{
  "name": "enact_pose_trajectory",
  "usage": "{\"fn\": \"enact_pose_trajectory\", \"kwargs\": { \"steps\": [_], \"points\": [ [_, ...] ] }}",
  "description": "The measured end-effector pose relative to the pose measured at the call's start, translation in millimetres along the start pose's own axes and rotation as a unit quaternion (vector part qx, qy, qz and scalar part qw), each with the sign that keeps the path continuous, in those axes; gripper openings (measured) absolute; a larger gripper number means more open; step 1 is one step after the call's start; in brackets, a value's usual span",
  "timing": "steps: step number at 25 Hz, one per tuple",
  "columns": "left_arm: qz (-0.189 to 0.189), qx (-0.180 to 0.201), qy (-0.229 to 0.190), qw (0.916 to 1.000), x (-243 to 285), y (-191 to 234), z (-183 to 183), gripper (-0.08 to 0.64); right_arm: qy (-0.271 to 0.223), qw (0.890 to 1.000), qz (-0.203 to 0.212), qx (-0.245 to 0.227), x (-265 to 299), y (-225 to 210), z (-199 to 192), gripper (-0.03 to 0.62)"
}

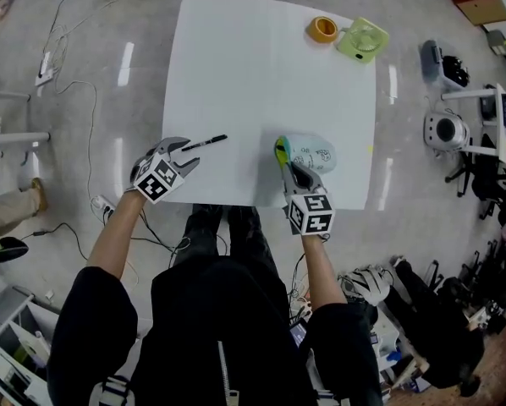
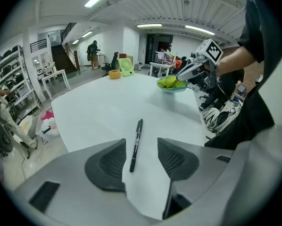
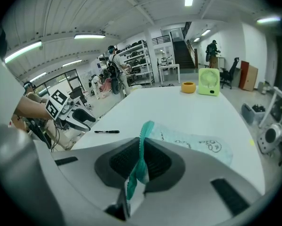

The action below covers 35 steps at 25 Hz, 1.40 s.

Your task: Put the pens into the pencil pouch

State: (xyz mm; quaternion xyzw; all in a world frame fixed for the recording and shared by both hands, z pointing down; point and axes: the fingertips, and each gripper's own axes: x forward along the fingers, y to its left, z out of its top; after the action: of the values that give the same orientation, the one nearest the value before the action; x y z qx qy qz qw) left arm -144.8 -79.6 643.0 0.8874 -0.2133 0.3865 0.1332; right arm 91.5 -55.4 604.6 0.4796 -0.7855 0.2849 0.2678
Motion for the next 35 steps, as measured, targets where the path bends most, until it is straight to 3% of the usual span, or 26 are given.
{"fn": "enact_pose_trajectory", "kwargs": {
  "steps": [4, 7, 21, 25, 31, 35],
  "points": [
    [0.003, 0.003, 0.039, 0.9992, 3, 6, -32, 0.218, 0.001, 1.000, -0.004, 0.001, -3, 0, -1, 0.038],
    [-0.004, -0.005, 0.045, 0.9990, 5, 8, -44, 0.217, 0.002, 1.000, -0.007, 0.002, -5, 2, -1, 0.038],
    [-0.024, -0.005, 0.065, 0.9976, 26, 13, -56, 0.143, 0.003, 1.000, -0.016, 0.011, -7, 3, -8, 0.038],
    [-0.011, -0.004, 0.064, 0.9979, 27, 17, -57, 0.104, 0.003, 1.000, -0.020, 0.012, -9, 1, -8, 0.038],
    [-0.006, 0.033, 0.067, 0.9972, 28, 9, -56, 0.062, 0.006, 1.000, -0.022, 0.011, -14, -1, -13, 0.038],
    [-0.007, 0.025, 0.067, 0.9974, 29, 10, -56, 0.051, 0.005, 1.000, -0.023, 0.012, -14, -1, -13, 0.038]
  ]
}}
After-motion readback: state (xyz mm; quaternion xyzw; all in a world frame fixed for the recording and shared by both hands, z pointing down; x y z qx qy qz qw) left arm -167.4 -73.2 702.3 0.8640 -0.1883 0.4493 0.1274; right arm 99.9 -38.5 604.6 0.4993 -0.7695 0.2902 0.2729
